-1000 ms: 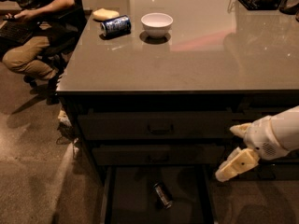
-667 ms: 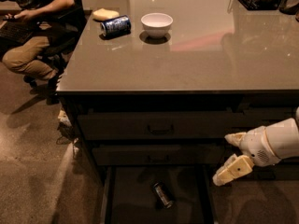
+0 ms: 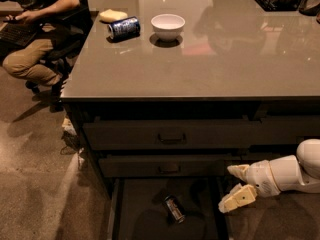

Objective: Pick orange can from bottom drawer and place on counter

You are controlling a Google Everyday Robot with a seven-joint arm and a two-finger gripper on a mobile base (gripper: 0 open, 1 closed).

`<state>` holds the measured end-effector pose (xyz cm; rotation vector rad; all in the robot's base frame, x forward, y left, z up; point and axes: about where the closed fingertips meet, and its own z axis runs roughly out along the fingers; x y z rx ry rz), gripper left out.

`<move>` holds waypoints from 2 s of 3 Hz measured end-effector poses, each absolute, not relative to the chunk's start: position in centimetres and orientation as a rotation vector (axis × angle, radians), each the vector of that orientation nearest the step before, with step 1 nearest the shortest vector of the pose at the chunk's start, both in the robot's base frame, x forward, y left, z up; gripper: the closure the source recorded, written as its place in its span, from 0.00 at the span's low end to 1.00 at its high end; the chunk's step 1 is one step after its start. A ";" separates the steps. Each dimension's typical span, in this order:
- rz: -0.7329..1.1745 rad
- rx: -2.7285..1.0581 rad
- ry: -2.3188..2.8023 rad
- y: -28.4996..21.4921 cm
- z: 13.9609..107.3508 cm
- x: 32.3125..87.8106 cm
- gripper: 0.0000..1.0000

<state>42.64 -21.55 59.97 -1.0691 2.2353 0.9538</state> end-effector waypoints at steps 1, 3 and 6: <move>0.954 -1.069 2.235 -21.5 59.9 42.6 0.00; 0.975 -1.092 2.278 -19.7 51.8 44.3 0.00; 1.032 -1.016 2.292 -16.6 39.7 44.9 0.00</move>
Offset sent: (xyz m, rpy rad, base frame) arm 0.0198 0.0140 -0.0919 -0.0279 0.0757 0.0213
